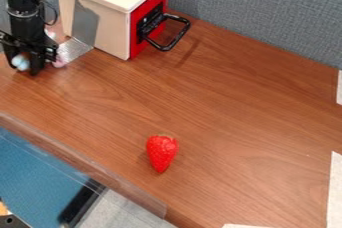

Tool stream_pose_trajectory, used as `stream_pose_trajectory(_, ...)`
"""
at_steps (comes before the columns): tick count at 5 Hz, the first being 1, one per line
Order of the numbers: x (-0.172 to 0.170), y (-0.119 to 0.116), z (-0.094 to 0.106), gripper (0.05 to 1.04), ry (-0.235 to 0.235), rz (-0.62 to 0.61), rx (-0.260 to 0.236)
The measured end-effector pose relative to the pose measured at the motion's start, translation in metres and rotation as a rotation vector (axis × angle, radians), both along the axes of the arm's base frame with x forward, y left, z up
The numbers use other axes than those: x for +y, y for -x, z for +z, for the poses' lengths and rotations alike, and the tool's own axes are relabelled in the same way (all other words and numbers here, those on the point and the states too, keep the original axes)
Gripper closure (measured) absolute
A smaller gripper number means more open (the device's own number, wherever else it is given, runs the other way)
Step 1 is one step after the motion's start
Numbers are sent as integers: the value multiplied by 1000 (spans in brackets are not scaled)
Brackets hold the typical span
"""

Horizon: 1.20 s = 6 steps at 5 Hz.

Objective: Move the object to the rear right side of the strawberry

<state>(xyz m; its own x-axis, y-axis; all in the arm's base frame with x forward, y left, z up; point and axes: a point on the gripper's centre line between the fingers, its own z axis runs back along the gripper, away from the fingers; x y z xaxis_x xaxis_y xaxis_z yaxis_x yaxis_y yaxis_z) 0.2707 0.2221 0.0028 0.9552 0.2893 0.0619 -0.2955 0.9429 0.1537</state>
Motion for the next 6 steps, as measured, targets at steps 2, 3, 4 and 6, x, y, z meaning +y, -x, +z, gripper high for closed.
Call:
stream_pose_trajectory(2,-87,-21,74,796,68,-141,-89)
stream_pose_trajectory(3,-132,-21,98,808,146,-229,-92)
stream_pose_trajectory(4,-181,-24,95,808,190,-332,-74)
stream_pose_trajectory(6,-278,-38,36,808,169,-446,-1)
